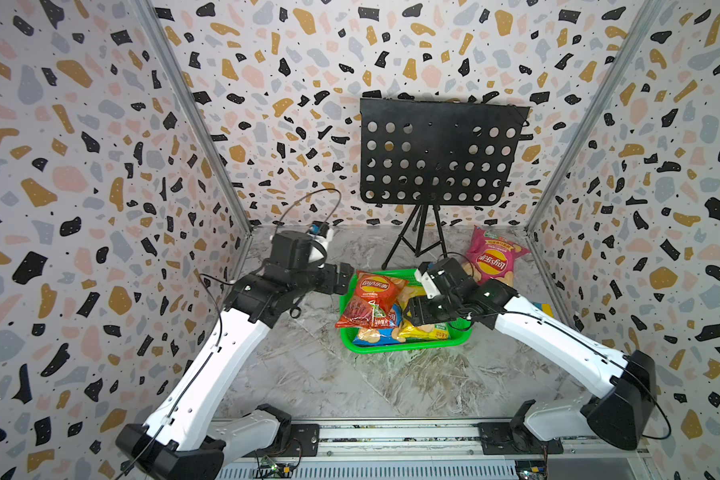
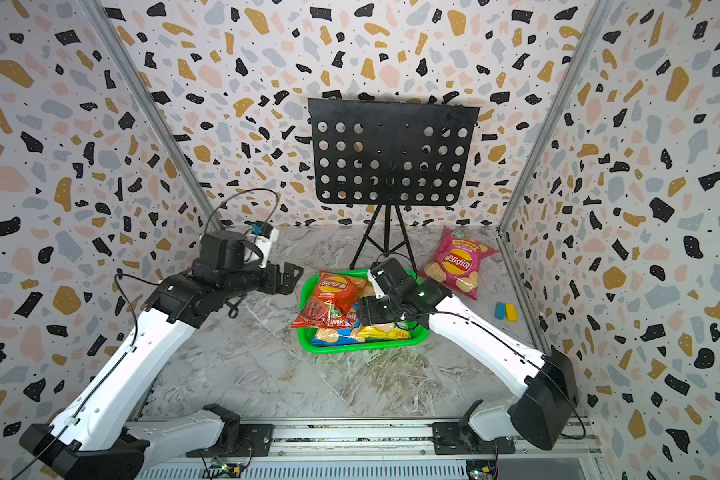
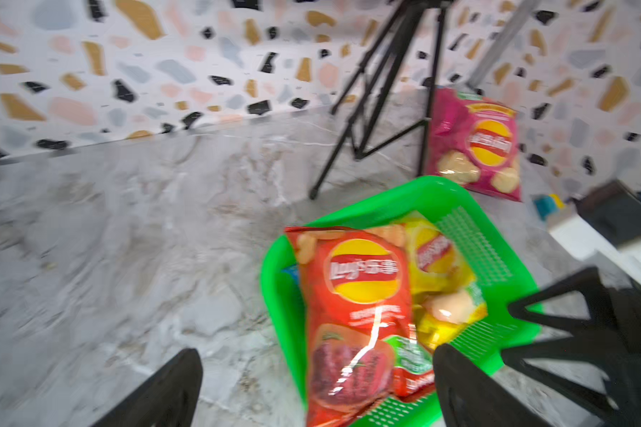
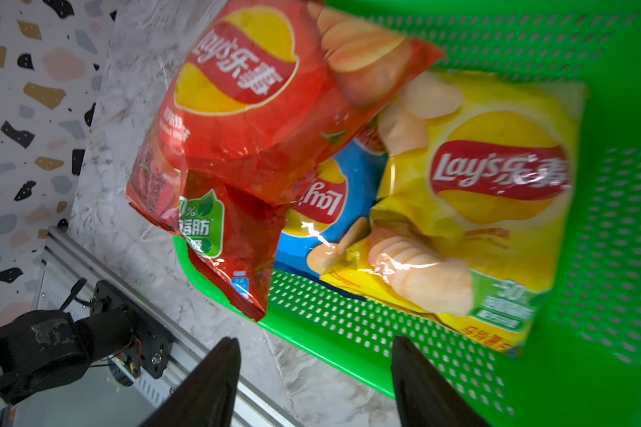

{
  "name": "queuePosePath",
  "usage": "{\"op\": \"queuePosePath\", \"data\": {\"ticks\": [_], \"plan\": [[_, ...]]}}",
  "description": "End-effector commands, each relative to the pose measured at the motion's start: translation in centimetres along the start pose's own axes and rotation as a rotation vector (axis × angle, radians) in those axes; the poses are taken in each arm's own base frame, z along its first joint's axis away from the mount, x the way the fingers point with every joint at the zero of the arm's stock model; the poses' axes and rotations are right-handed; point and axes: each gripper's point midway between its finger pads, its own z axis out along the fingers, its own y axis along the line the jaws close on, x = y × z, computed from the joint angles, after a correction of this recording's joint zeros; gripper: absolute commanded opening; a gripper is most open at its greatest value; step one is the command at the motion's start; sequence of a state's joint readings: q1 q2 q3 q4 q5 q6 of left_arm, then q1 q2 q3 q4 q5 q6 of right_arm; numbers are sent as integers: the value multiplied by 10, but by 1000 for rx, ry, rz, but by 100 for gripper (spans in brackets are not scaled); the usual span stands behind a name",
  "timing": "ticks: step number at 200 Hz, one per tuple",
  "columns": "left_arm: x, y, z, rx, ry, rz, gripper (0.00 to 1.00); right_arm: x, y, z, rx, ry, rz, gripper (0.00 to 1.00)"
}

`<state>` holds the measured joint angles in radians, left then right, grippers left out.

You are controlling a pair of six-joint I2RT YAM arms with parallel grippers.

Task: Put the potato chips into the basket
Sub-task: Place the potato chip in the basket.

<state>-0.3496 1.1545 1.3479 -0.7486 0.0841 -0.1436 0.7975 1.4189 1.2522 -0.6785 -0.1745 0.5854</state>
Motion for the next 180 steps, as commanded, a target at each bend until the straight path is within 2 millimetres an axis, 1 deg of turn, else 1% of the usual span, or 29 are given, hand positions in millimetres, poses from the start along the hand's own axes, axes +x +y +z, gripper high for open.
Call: {"op": "queuePosePath", "data": {"ticks": [1,16,39,51,67,78,105,113,129,141,150,157,166,180], "plan": [[48,32,8,-50,147,36,100,4,25,13,-97,34,18,69],[75,43,12,-68,214,60,100,7,33,21,-129,61,13,69],[115,44,20,-45,308,94,100,8,41,25,-169,73,3,68],[131,42,25,-26,331,90,100,9,41,25,-171,72,-1,68],[145,37,31,16,338,75,100,11,39,27,-169,75,-5,67],[150,31,35,54,332,59,100,11,40,30,-175,79,-6,66],[156,14,38,158,341,55,97,10,44,40,-196,97,-7,58],[156,14,38,160,343,55,96,9,42,42,-185,89,-12,52],[156,18,39,134,342,59,96,8,36,41,-155,72,-34,34],[157,23,41,105,341,61,97,10,32,39,-134,72,-53,27],[157,27,42,85,340,59,97,11,30,38,-125,78,-67,16],[156,30,43,70,338,60,98,13,28,37,-118,84,-77,10],[156,33,43,51,337,59,99,15,27,35,-109,89,-90,4],[154,38,44,18,331,63,99,18,24,31,-92,94,-112,1]]}}
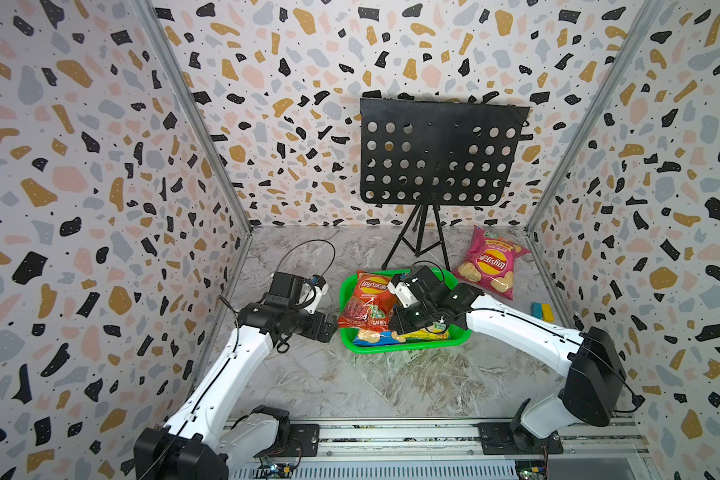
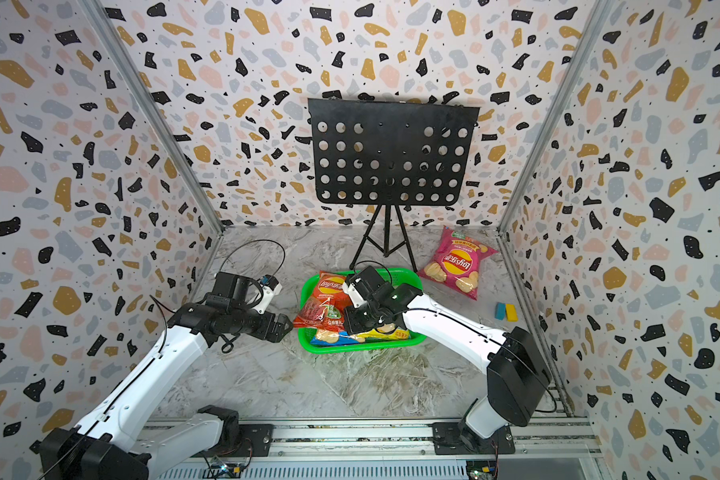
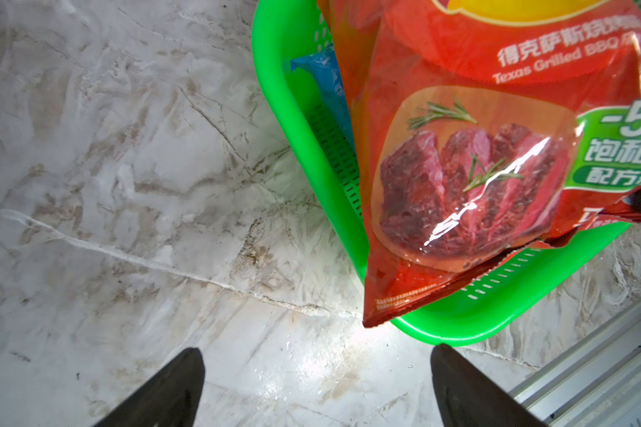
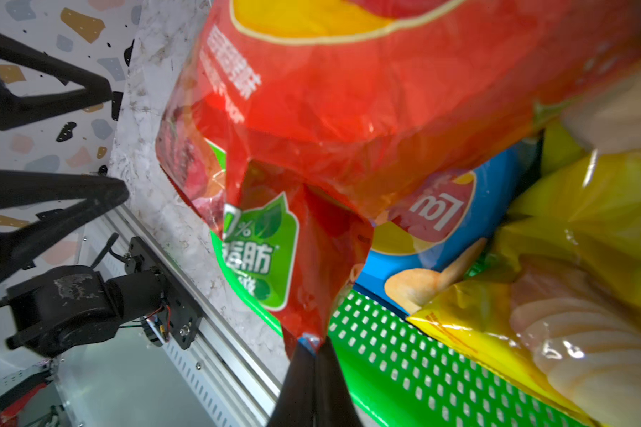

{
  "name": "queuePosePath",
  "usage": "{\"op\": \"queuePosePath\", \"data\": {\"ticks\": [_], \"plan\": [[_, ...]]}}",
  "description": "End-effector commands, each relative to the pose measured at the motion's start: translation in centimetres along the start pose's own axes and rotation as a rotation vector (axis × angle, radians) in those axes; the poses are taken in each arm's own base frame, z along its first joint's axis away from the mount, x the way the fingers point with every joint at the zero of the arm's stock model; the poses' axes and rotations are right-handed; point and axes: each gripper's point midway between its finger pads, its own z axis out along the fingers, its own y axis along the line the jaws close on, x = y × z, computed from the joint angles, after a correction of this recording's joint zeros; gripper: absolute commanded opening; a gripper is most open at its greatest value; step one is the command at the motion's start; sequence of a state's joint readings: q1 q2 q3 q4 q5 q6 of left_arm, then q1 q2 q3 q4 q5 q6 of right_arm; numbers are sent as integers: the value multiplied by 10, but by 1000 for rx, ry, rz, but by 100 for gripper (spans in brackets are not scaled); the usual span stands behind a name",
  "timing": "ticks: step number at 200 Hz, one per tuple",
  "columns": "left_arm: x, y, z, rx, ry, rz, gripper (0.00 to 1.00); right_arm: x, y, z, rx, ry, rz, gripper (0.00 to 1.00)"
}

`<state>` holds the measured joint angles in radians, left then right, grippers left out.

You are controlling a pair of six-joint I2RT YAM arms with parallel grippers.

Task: Put the potato chips into the basket
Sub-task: Place the potato chip in the basket.

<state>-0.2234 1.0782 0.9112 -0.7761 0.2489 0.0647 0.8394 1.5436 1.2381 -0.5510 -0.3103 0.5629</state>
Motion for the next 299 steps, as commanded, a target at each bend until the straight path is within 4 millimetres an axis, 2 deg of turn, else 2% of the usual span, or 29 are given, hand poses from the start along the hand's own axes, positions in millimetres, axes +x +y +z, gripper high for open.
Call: {"op": "queuePosePath", "data": {"ticks": [1,45,65,85,106,116,139,155,181,232,258,278,299], "plan": [[-7,11,0,-62,-35,5,99,6,-5,-14,42,4,-57,1],[-6,19,3,-100,-24,-1,100,23,-2,-26,27,71,-185,0],[-6,21,4,-111,-22,-5,100,32,-8,-27,57,132,-227,0],[-6,22,3,-115,-23,-5,100,33,-16,-30,112,154,-247,15],[-6,24,4,-127,-23,-7,100,23,-16,-45,159,128,-271,44],[-6,24,4,-129,-22,-7,100,16,-15,-55,178,97,-278,53],[-7,26,4,-137,-24,-6,100,-5,-8,-75,211,8,-264,56],[-7,28,4,-151,-25,-6,100,-20,0,-80,207,-27,-240,56],[-6,31,4,-165,-22,-5,100,-40,10,-67,197,-26,-214,55],[-4,34,9,-179,-6,-2,100,-66,10,-26,246,28,-247,56],[-3,35,9,-181,-5,-2,100,-63,1,-5,278,75,-264,56],[-4,35,8,-186,-6,-1,100,-51,-9,12,306,129,-277,56],[-3,37,8,-193,-5,-4,100,-41,-15,20,325,159,-281,57]]}}
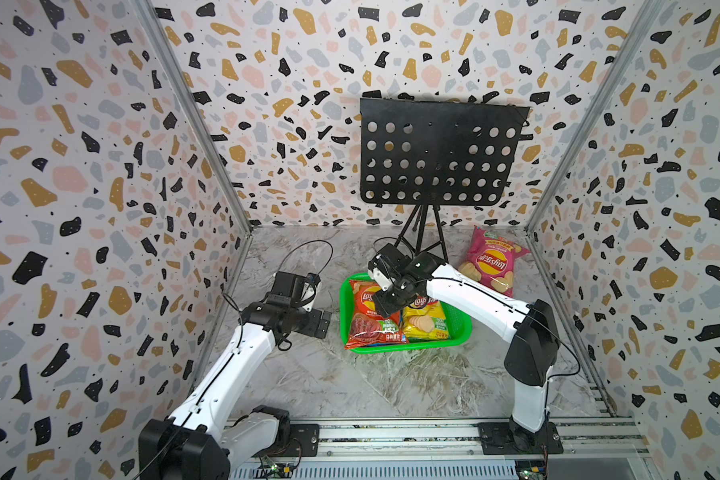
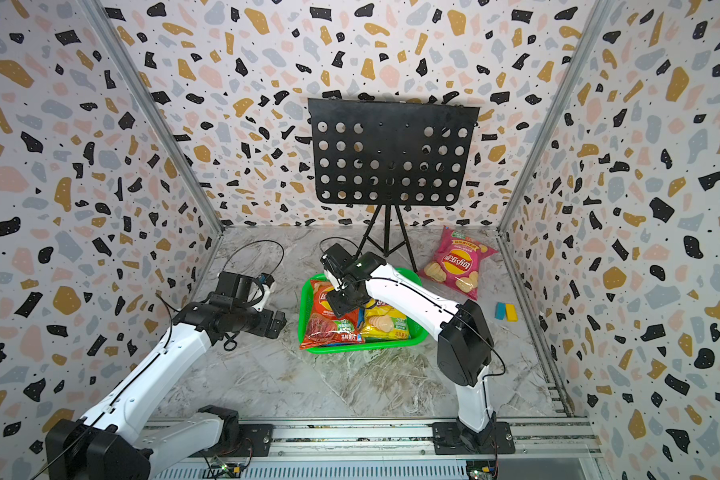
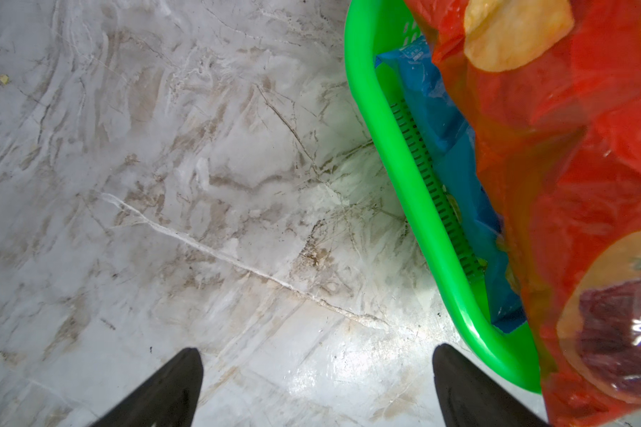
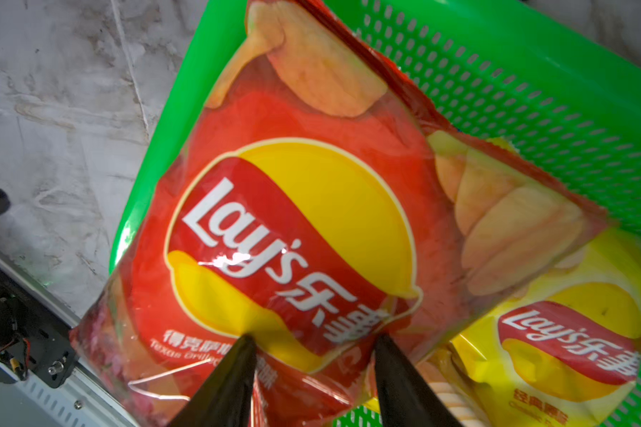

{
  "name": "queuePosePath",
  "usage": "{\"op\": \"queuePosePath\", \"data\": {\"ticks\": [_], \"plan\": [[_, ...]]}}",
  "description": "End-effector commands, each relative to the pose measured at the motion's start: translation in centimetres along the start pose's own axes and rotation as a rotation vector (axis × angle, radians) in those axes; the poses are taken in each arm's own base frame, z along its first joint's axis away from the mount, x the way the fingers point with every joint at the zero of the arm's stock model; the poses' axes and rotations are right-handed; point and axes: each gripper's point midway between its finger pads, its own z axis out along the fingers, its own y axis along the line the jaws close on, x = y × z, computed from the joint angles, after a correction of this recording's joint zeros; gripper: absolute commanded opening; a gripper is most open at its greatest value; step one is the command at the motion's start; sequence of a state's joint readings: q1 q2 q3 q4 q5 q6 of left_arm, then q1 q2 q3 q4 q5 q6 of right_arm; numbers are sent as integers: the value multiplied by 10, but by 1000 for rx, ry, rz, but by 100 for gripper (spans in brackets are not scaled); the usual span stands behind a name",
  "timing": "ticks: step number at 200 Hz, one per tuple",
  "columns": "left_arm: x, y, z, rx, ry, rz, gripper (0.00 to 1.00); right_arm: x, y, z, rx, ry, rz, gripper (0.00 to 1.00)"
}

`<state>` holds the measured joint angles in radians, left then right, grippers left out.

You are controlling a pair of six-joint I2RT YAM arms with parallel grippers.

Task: Put the potato chips into the basket
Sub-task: Place the potato chip in the basket.

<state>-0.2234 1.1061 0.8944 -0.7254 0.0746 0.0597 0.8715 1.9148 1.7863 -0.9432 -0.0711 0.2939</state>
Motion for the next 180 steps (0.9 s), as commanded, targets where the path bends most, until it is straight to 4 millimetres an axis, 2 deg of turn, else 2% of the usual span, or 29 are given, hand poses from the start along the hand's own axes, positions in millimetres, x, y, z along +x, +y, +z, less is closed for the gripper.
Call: {"op": "queuePosePath", "data": {"ticks": [1,15,35,79,102,115,130,153,180], "plan": [[-3,4,2,-18,-16,-2,100,14,-2,1,36,36,-30,57],[-3,3,1,-16,-16,-1,100,15,-1,0,34,36,-31,58],[-2,3,2,-13,-15,-1,100,7,2,-19,30,-15,-38,62],[-2,3,1,-15,-16,1,100,-13,-4,-94,61,-194,-42,85],[-4,3,0,-15,-18,-2,100,-11,-21,-132,82,-270,12,87],[-3,3,0,-13,-18,-4,100,-4,-40,-147,102,-300,70,87],[-3,3,0,-16,-18,-4,100,11,-72,-157,138,-310,164,87],[-3,3,0,-17,-18,-4,100,42,-134,-159,211,-291,356,86],[-3,3,0,-16,-19,-4,100,80,-197,-156,304,-273,572,85]]}}
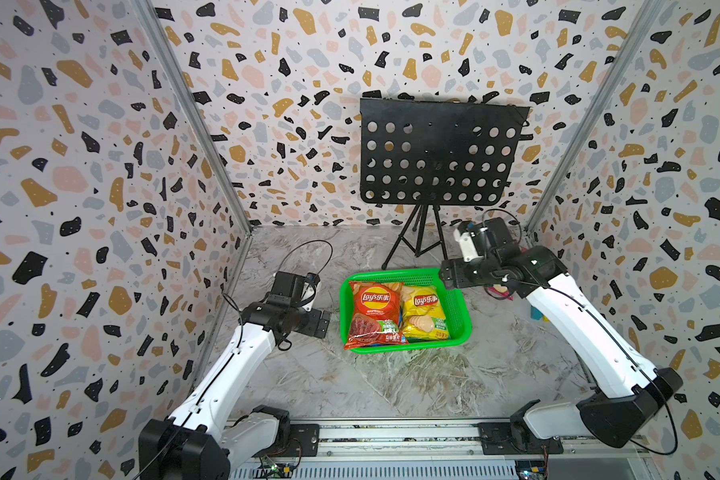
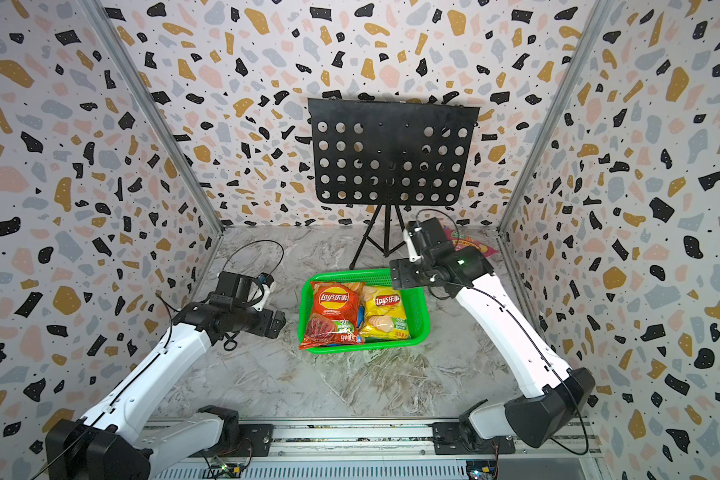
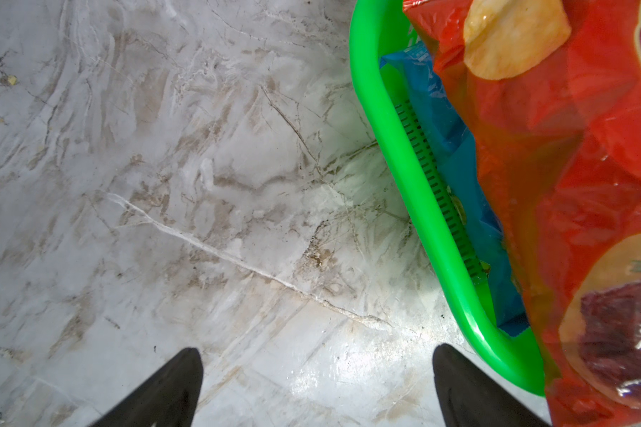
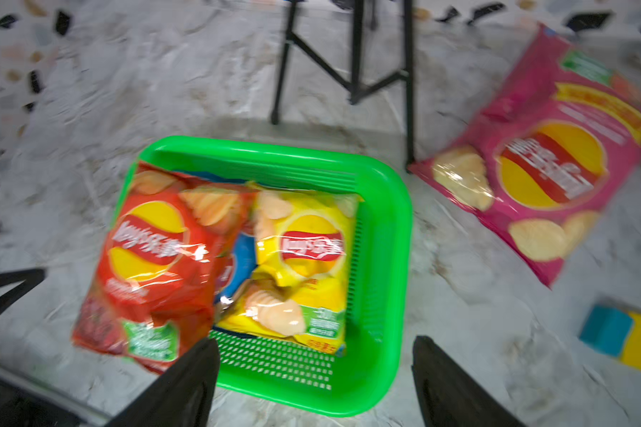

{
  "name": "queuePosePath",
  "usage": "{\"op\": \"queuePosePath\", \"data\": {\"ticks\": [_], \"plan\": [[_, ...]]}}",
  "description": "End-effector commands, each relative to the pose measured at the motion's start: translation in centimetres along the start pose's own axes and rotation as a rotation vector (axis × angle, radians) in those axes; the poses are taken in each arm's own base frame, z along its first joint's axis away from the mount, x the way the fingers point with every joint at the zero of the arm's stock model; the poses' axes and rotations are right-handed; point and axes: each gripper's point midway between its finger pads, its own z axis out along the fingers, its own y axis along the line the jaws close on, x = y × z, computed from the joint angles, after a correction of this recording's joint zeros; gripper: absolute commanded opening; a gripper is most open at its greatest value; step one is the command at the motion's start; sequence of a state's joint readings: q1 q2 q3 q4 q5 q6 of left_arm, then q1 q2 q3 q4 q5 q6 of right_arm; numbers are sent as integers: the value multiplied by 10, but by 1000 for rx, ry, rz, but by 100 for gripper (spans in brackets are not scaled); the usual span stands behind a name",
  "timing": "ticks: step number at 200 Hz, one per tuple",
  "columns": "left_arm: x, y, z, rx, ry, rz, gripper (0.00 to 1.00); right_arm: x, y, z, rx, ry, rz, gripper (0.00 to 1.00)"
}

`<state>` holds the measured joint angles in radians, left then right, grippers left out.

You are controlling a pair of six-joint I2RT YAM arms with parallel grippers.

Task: Put the potato chips into the basket
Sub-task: Place the potato chip in the basket, then pick up the potato chip from the corner of the board.

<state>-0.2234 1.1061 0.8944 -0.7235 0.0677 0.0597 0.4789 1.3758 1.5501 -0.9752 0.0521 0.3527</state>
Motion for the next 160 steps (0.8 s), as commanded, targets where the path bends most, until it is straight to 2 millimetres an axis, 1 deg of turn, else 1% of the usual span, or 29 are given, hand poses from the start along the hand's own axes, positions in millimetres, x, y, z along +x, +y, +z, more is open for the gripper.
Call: {"op": "queuePosePath", "data": {"ticks": [1,22,50,65,84,102,119,139,160], "plan": [[-3,2,0,-9,-17,-4,100,23,-50,14,108,72,156,85],[-2,2,0,-8,-19,-4,100,30,-93,26,156,67,305,84],[-2,1,0,-2,-19,-4,100,39,-145,45,197,42,527,83],[-2,0,0,1,-17,-4,100,38,-161,59,162,17,620,83],[0,0,1,4,-13,-4,100,42,-185,74,165,20,718,83],[-1,-1,0,6,-19,-4,100,43,-203,87,159,20,779,83],[-1,-1,-1,5,-21,-4,100,41,-212,100,115,30,829,82],[-1,-1,-1,5,-21,-4,100,32,-212,112,62,36,807,79],[-2,-1,-1,9,-24,-4,100,25,-217,120,67,50,786,78]]}}
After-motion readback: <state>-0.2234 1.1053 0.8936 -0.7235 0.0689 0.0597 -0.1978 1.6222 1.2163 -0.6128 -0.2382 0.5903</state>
